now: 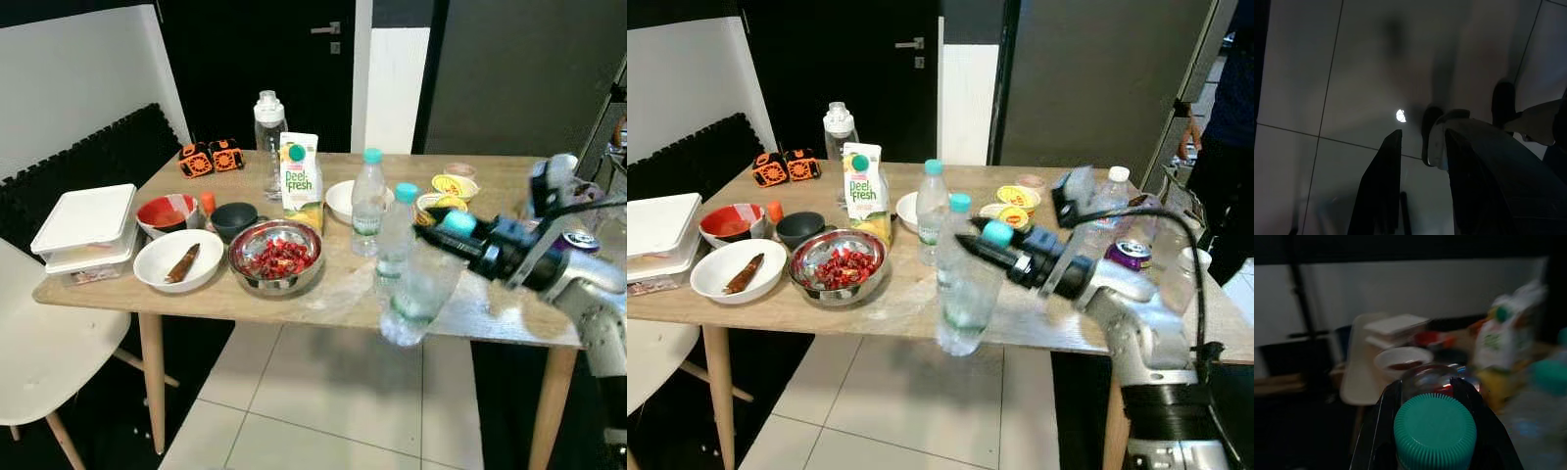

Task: Restocking fridge

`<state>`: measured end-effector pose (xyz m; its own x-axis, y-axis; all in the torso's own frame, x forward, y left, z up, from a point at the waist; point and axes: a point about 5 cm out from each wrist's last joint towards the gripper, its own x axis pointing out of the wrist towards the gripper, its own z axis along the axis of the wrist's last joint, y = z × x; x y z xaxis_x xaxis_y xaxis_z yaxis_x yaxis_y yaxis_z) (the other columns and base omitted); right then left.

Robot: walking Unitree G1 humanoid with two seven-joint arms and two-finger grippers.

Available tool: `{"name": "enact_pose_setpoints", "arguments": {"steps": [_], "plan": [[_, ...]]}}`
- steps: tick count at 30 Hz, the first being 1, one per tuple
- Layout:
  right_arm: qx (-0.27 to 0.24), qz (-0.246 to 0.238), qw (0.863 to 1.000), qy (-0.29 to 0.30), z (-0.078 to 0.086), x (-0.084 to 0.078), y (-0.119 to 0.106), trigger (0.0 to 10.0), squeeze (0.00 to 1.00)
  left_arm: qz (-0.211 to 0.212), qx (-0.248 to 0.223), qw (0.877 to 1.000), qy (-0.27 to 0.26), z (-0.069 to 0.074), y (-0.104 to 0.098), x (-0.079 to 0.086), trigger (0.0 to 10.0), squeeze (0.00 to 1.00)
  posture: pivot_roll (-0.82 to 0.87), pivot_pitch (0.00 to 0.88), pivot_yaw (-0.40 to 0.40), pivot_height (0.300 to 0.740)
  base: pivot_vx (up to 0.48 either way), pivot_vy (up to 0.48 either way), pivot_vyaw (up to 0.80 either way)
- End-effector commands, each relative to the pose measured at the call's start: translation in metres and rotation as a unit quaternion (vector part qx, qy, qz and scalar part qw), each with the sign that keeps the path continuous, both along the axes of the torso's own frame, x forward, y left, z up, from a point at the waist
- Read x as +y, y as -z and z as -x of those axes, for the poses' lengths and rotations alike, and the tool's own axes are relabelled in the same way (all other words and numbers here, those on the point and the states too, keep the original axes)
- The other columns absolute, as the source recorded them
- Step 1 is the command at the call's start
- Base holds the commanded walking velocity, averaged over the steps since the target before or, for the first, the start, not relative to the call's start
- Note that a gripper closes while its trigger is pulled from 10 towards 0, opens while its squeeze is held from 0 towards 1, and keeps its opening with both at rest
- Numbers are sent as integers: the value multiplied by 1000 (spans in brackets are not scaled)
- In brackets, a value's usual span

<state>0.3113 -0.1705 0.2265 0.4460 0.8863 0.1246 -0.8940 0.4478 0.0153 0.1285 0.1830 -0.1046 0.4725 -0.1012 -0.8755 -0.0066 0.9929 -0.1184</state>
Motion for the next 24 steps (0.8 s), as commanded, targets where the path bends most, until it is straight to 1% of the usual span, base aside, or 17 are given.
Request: {"name": "enact_pose_setpoints", "arguments": {"steps": [1, 3, 5, 6, 9, 10, 12, 13, 14, 15, 18, 19, 20, 21, 22, 23, 24], "plan": [[21, 16, 999, -26, 3, 17, 15, 0, 0, -1, 10, 1000, 0, 5, 2, 0, 10000, 0, -70, 0, 5, 740, 0, 0, 0], [45, 36, 998, -13, 0, 24, 34, 0, 0, -3, 11, 1000, 0, 5, 2, 0, 10000, 0, -68, 0, 1, 740, 0, 0, 0], [60, 40, 997, -6, -1, 28, 43, 0, 0, -3, 11, 1000, 0, 4, 2, 0, 10000, 0, -68, 0, 1, 740, 0, 0, 0], [72, 47, 996, -10, 0, 31, 52, 0, 0, -4, 10, 1000, 0, 4, 2, 0, 10000, 0, -66, 0, 0, 740, 0, 0, 0], [89, 60, 994, -22, 5, 37, 66, 0, 0, -4, 11, 1000, 1, 4, 2, 0, 10000, 0, -68, 0, 2, 740, 0, 0, 0], [89, 60, 994, -22, 5, 37, 66, 0, 0, -4, 11, 1000, 1, 4, 2, 0, 10000, 0, -68, 0, 2, 740, 0, 0, 0], [108, 80, 990, -41, 12, 46, 82, 0, 0, -4, 12, 1000, 1, 4, 2, 0, 10000, 0, -70, 0, 0, 740, 0, 0, 0], [108, 80, 990, -41, 12, 46, 82, 0, 0, -4, 12, 1000, 1, 4, 2, 0, 10000, 0, -70, 0, 0, 740, 0, 0, 0], [128, 109, 985, -48, 18, 54, 102, 0, 0, -4, 13, 1000, 2, 4, 2, 0, 10000, 0, -73, 0, -1, 740, 0, 0, 0], [128, 109, 985, -48, 18, 54, 102, 0, 0, -4, 13, 1000, 2, 4, 2, 0, 10000, 0, -73, 0, -1, 740, 0, 0, 0], [147, 155, 976, -45, 24, 63, 131, 0, 0, -5, 13, 1000, 4, 4, 2, 0, 10000, 0, -72, 0, -2, 740, 0, 0, 0], [147, 155, 976, -45, 24, 63, 131, 0, 0, -5, 13, 1000, 4, 4, 2, 0, 10000, 0, -72, 0, -2, 740, 0, 0, 0], [146, 170, 974, -36, 24, 64, 141, 0, 0, -5, 13, 1000, 4, 4, 2, 0, 10000, 0, -72, 0, -3, 740, 0, 0, 0], [135, 188, 973, -25, 24, 65, 150, 5490, 0, -5, 13, 1000, 5, 4, 2, 0, 10000, 0, -72, 0, -3, 740, 0, 0, 0], [129, 198, 972, -17, 25, 66, 156, 5490, 0, -5, 13, 1000, 5, 4, 2, 0, 10000, 0, -72, 0, -3, 740, 0, 0, 0], [132, 199, 971, -2, 24, 67, 164, 10000, 0, -5, 13, 1000, 5, 4, 2, 0, 10000, 0, -68, 0, -5, 740, 0, 0, 0], [136, 199, 971, 8, 24, 68, 168, 10000, 0, -5, 12, 1000, 5, 3, 2, 0, 10000, 0, -68, 0, -5, 740, 0, 0, 0]]}}
